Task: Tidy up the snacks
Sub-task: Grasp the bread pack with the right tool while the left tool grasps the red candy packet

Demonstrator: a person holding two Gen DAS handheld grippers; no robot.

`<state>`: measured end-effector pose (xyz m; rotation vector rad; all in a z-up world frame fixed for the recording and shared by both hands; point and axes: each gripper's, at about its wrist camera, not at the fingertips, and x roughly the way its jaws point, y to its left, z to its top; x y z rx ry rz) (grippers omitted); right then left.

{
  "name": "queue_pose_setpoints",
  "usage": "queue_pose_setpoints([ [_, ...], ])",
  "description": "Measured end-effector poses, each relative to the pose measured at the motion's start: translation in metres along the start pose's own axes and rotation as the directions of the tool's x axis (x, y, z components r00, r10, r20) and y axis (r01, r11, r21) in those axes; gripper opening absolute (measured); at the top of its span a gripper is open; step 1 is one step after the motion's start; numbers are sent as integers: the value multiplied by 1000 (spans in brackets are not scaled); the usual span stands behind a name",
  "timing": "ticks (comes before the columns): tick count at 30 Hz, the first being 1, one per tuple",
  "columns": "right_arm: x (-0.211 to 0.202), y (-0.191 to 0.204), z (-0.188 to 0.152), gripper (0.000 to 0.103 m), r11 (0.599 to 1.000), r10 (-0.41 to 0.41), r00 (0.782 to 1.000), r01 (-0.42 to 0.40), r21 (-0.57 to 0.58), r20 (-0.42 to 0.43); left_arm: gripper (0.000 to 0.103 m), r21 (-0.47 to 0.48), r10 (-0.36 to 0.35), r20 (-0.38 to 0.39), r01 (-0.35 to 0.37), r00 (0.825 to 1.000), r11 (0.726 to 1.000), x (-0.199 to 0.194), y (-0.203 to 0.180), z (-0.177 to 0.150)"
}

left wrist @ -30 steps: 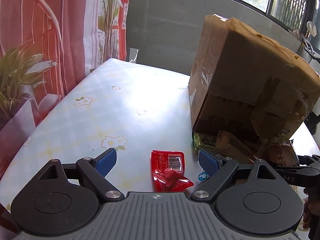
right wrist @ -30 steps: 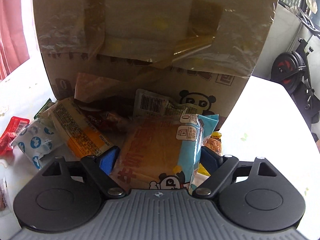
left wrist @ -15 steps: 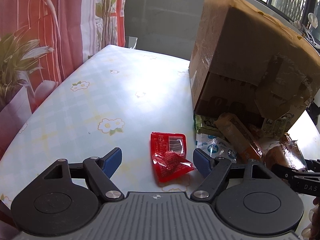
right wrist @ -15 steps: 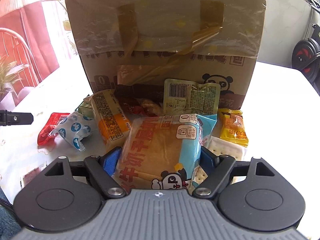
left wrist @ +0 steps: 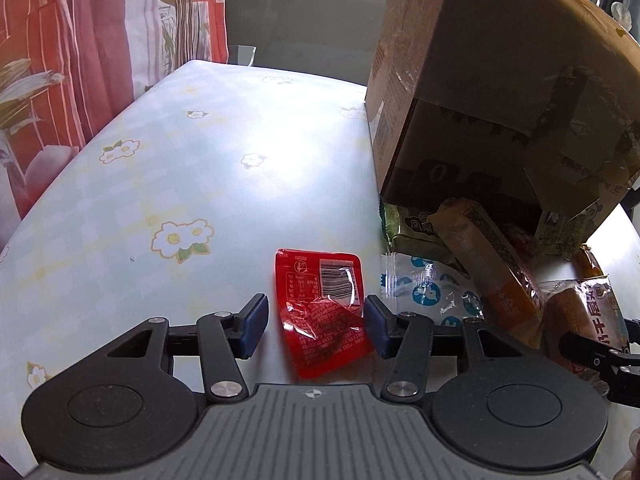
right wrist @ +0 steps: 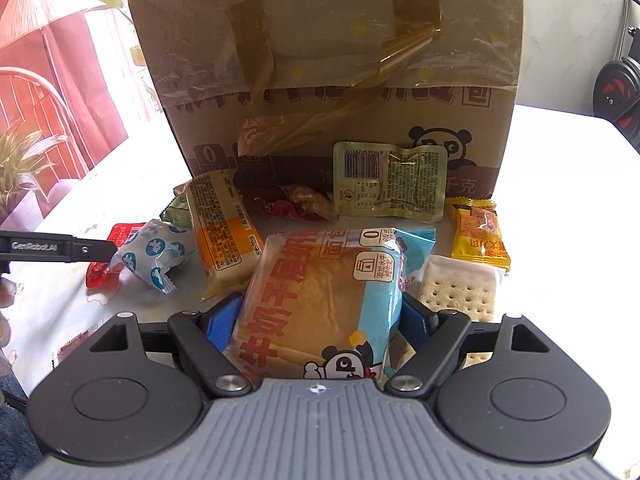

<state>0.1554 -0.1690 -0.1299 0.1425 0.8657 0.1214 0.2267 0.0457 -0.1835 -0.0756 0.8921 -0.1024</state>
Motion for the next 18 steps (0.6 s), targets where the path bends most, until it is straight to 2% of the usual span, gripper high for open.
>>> queue_pose_setpoints([
  [8, -2, -2, -1, 82, 1000, 7, 1000, -7, 7, 4, 60, 93, 61, 34, -64, 998, 994, 5, -15, -11],
  [10, -2, -2, -1, 82, 1000, 8, 1000, -8, 7, 4, 51, 82, 65, 47, -68, 997, 994, 2, -13, -14],
  [14, -2, -3, 0, 82, 1000, 10, 1000, -10, 13, 2, 46, 33, 24, 48, -26, 999, 999, -9, -3, -17],
  [16, -4, -4, 1, 82, 1000, 5, 1000, -6, 22, 7, 35, 25, 26, 70, -28, 997, 999, -18, 0, -16],
  [18, -10, -6, 3, 82, 999, -3, 999, 2, 32, 34, 32, 14, 20, 77, -22, 997, 1000, -24, 2, -14],
])
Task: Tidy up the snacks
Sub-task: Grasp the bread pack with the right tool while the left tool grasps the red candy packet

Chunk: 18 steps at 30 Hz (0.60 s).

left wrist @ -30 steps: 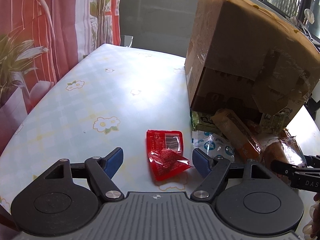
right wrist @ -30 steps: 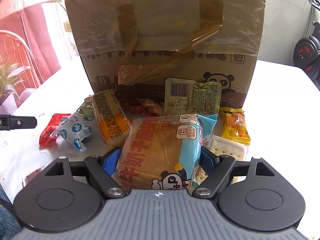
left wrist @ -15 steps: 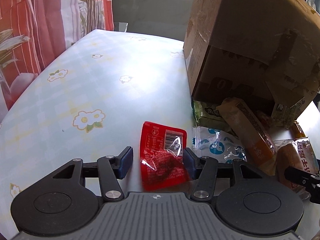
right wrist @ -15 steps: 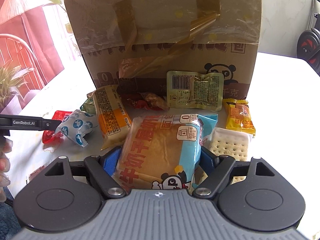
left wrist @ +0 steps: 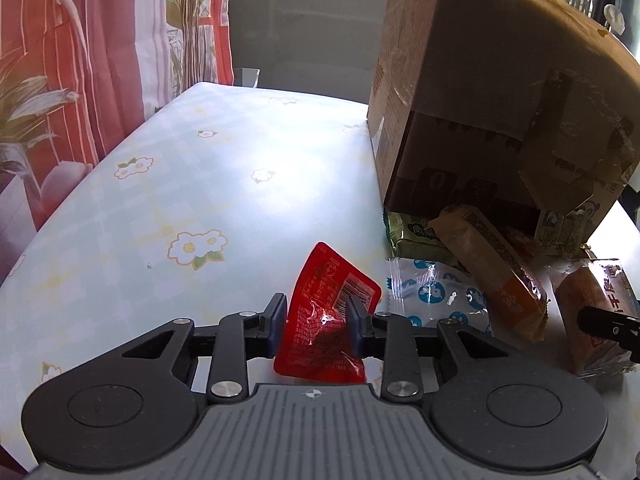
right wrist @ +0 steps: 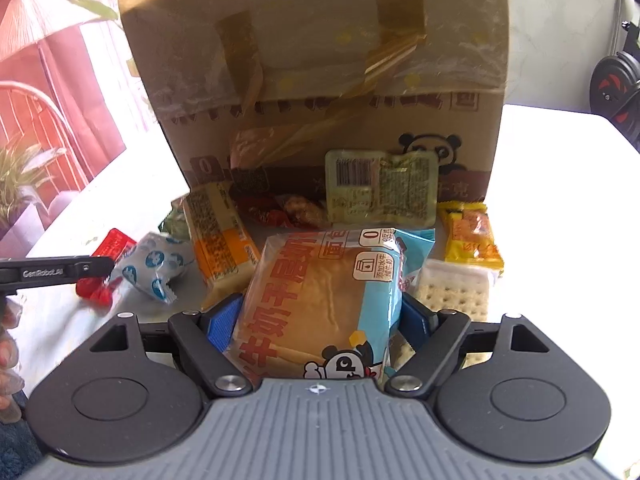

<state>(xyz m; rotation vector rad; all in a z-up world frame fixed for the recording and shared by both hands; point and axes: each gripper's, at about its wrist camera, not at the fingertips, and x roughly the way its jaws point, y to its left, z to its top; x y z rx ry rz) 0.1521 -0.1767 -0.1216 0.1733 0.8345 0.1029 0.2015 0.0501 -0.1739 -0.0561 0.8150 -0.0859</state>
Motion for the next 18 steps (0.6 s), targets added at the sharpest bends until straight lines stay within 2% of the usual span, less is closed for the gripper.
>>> queue_pose_setpoints([
  [3, -9, -3, 5, 82, 1000, -10, 999, 9, 11, 49, 31, 5, 8, -1, -8, 1000, 1000, 0, 0, 0],
  [6, -12, -6, 7, 82, 1000, -12, 998, 10, 21, 62, 31, 15, 10, 7, -10, 1000, 1000, 1, -1, 0],
  [10, -8, -5, 3, 82, 1000, 0, 999, -1, 27, 41, 41, 41, 17, -21, -16, 1000, 999, 7, -8, -6],
  [12, -7, -5, 3, 82, 1000, 4, 999, -5, 30, 37, 42, 66, 26, -17, -25, 1000, 998, 7, -11, -11],
  [15, -8, -5, 3, 82, 1000, 7, 999, -8, 28, 40, 54, 101, 20, -51, -15, 998, 995, 11, -17, -14],
  [18, -7, -6, 2, 82, 999, 9, 999, -10, 32, 36, 58, 135, 49, -29, -44, 998, 990, 8, -22, -19],
])
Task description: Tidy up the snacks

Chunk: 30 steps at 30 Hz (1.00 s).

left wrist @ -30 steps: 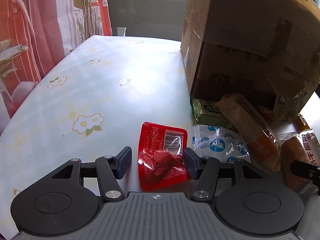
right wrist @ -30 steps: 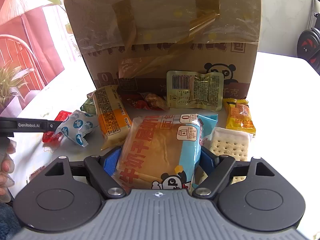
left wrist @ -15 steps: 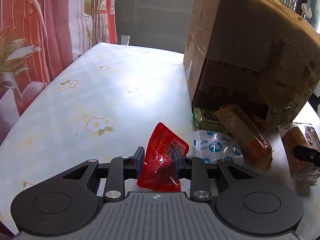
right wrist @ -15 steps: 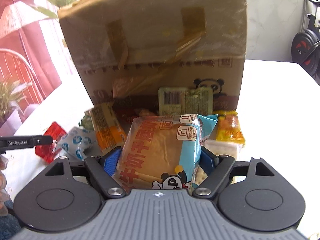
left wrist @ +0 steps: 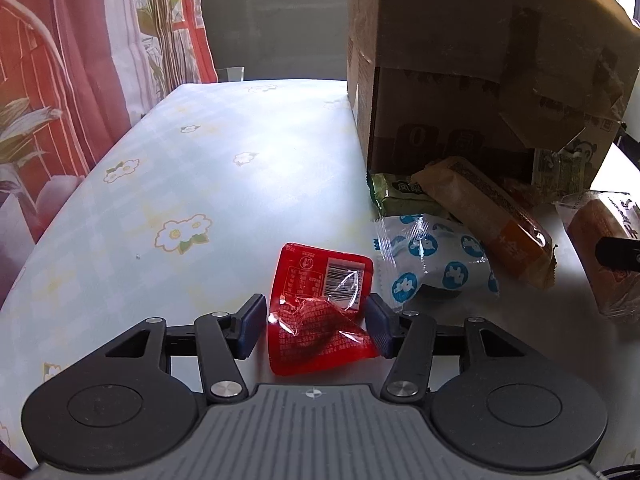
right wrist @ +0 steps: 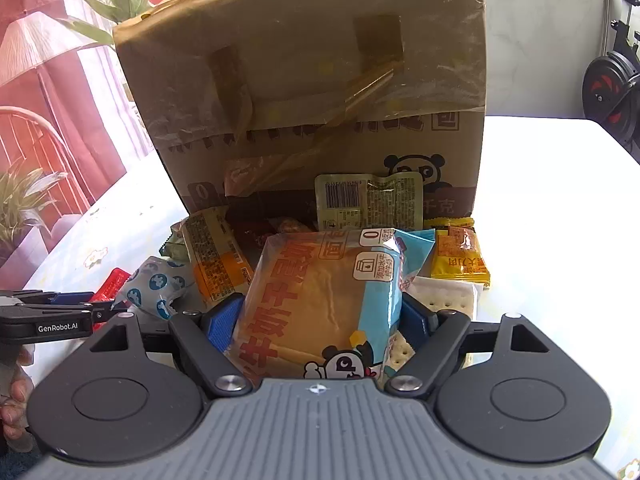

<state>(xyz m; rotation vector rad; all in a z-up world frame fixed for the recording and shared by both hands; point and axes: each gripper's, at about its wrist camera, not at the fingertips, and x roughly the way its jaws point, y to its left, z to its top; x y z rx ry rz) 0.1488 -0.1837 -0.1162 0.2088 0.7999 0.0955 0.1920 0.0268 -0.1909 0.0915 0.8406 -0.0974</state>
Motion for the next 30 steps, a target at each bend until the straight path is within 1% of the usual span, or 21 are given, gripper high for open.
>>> queue_pose_setpoints([
  [2, 0, 0, -1, 81, 1000, 1, 1000, -1, 2, -1, 61, -7, 0, -7, 0, 1000, 1000, 0, 3, 0],
  [4, 0, 0, -1, 81, 1000, 0, 1000, 0, 5, -2, 78, -13, 28, -13, -28, 1000, 1000, 1, 5, -1],
  [5, 0, -1, -1, 82, 1000, 0, 1000, 0, 7, -2, 82, -12, 49, -16, -49, 999, 999, 1, 6, -1],
  [6, 0, -1, -1, 81, 1000, 0, 1000, 0, 7, -1, 89, -11, 66, -19, -67, 998, 998, 1, 7, -1],
  [8, 1, -1, -1, 81, 1000, 0, 1000, 0, 8, -2, 91, -14, 67, -19, -68, 998, 998, 1, 9, -1],
  [9, 1, -1, -1, 81, 1000, 1, 1000, -1, 8, -4, 87, -14, 61, -18, -61, 998, 998, 1, 10, -1],
  [10, 1, -1, -1, 81, 1000, 2, 1000, -2, 8, -5, 76, -14, 38, -15, -38, 999, 999, -1, 10, -1],
  [11, 1, -1, -1, 81, 1000, 3, 1000, -3, 8, -5, 67, -15, 1, -10, -1, 1000, 1000, -2, 10, -1],
  [12, 1, -1, -1, 81, 1000, 3, 1000, -3, 8, -4, 54, -16, -25, -6, 25, 1000, 1000, -4, 8, 0],
  [14, 1, -1, -1, 81, 1000, 4, 1000, -4, 9, -5, 52, -11, -11, -6, 11, 1000, 1000, -5, 6, -1],
  [19, -1, 0, -1, 81, 1000, 7, 1000, -7, 8, 3, 49, -54, -16, 11, 16, 1000, 998, -10, 12, 1],
  [20, -2, 0, 0, 81, 1000, 7, 1000, -7, 9, 6, 45, -57, -10, 22, 11, 1000, 998, -13, 13, 3],
  [21, -2, 0, 0, 81, 1000, 7, 1000, -7, 11, 7, 35, -56, -5, 31, 7, 1000, 998, -15, 13, 5],
  [24, -4, 0, 1, 82, 1000, 9, 1000, -9, 11, 14, 32, -64, 4, 44, -1, 999, 998, -21, 17, 12],
  [25, -5, 0, 1, 81, 1000, 10, 1000, -10, 9, 15, 15, -64, 7, 43, -4, 999, 998, -19, 16, 15],
  [26, -5, 0, 2, 81, 1000, 11, 1000, -11, 7, 16, 8, -59, 10, 31, -8, 999, 998, -17, 17, 16],
  [30, -4, 1, 2, 81, 1000, 14, 1000, -15, 9, 13, 7, -70, -9, 2, 9, 1000, 997, -12, 18, 10],
])
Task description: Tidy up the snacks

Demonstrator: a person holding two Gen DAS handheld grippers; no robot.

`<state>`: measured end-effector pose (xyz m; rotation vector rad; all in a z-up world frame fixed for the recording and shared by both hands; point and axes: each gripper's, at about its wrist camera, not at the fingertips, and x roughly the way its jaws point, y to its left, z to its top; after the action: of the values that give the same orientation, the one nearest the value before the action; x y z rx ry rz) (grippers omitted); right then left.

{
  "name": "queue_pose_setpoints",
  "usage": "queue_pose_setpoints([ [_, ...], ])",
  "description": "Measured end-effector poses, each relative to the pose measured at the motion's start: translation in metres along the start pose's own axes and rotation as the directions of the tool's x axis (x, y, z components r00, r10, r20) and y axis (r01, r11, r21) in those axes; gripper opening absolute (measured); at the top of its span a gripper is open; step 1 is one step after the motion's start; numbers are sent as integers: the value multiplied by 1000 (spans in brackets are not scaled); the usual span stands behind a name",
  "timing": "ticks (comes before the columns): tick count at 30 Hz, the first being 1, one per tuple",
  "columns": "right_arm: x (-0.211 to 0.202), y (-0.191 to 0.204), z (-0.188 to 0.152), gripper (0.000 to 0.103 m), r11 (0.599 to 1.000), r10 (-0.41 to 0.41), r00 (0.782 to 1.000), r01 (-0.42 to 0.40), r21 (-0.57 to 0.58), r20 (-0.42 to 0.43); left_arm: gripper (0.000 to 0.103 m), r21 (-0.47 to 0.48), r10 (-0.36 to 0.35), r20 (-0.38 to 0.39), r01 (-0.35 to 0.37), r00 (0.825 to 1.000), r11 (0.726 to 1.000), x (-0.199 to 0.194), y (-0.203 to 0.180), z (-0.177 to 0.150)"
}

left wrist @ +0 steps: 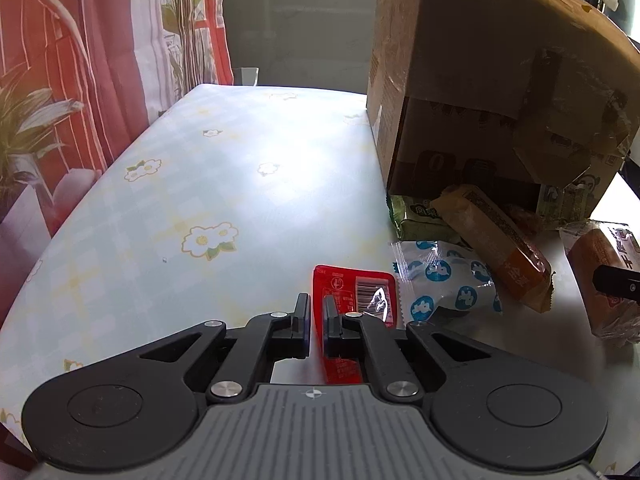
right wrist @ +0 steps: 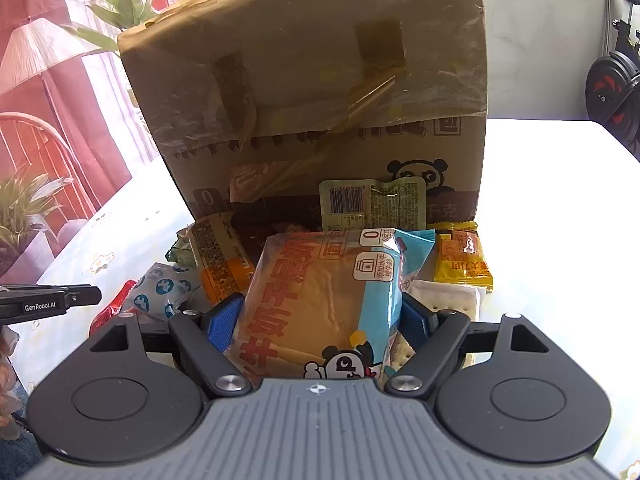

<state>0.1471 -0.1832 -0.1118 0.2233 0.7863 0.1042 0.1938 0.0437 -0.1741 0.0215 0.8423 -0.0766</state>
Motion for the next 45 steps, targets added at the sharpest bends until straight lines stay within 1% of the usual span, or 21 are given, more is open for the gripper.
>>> queue_pose_setpoints([
  [4, 0, 0, 0, 81, 1000, -1, 1000, 1, 4, 1, 7, 3, -11, -31, 11, 999, 1000, 6, 0, -6],
  [6, 0, -1, -1, 81, 1000, 2, 1000, -2, 5, 0, 7, 8, 18, -31, -18, 999, 1000, 7, -1, -7],
  [9, 0, 0, -1, 82, 1000, 5, 1000, -5, 5, -2, 11, -32, -2, -25, 1, 1000, 999, 2, 5, -5],
  [11, 0, -1, -1, 81, 1000, 7, 1000, -7, 7, -3, 13, -37, -10, -4, 9, 1000, 999, -2, 5, -5],
  [12, 1, -1, -1, 81, 1000, 7, 1000, -7, 9, -4, 18, -40, -20, -1, 20, 1000, 999, -3, 4, -4],
  [13, 1, -2, -1, 81, 1000, 7, 1000, -7, 11, -4, 30, -46, -39, 2, 39, 999, 998, -4, 2, -4],
  [14, 1, -2, -1, 81, 1000, 8, 1000, -8, 12, -6, 38, -48, -54, 4, 54, 999, 997, -4, 1, -4],
  [15, 2, -2, -2, 81, 1000, 9, 1000, -8, 12, -8, 53, -48, -69, 5, 69, 998, 996, -4, -2, -5],
  [19, 3, -2, -3, 81, 1000, 11, 1000, -11, 13, -11, 59, -8, -71, -21, 71, 997, 997, 3, -12, -10],
  [22, 4, -3, -3, 81, 1000, 9, 1000, -9, 19, -13, 60, 4, -72, -21, 72, 997, 997, 4, -15, -13],
  [24, 4, -4, -4, 81, 1000, 9, 1000, -9, 22, -14, 60, 5, -85, -24, 85, 996, 996, 6, -15, -13],
  [26, 5, -4, -4, 81, 1000, 12, 1000, -11, 24, -17, 63, -5, -102, -37, 102, 994, 995, 8, -16, -15],
  [27, 5, -4, -4, 81, 1000, 12, 1000, -12, 23, -17, 65, 3, -99, -31, 99, 995, 995, 8, -18, -16],
  [30, 6, -3, -4, 81, 1000, 15, 1000, -14, 21, -20, 72, 70, -74, -27, 76, 997, 995, 9, -29, -20],
  [32, 6, -3, -5, 81, 1000, 14, 1000, -14, 22, -20, 72, 102, -63, -11, 64, 998, 993, 10, -36, -23],
  [33, 6, -3, -5, 81, 1000, 14, 1000, -14, 23, -20, 70, 99, -66, -4, 66, 998, 993, 11, -35, -23],
  [37, 6, -4, -5, 81, 1000, 15, 1000, -15, 24, -20, 47, 81, -63, 13, 61, 998, 995, 11, -32, -20],
  [39, 6, -4, -5, 81, 1000, 15, 1000, -15, 23, -21, 43, 67, -63, 15, 62, 998, 996, 11, -29, -18],
  [42, 6, -4, -5, 81, 1000, 16, 1000, -16, 21, -24, 41, 29, -79, 11, 78, 997, 997, 11, -24, -15],
  [44, 6, -4, -5, 81, 1000, 16, 1000, -16, 21, -24, 42, -26, -110, 1, 110, 994, 994, 12, -17, -10],
  [45, 6, -4, -5, 81, 1000, 15, 1000, -15, 21, -23, 44, -63, -129, -3, 128, 992, 990, 12, -12, -9],
])
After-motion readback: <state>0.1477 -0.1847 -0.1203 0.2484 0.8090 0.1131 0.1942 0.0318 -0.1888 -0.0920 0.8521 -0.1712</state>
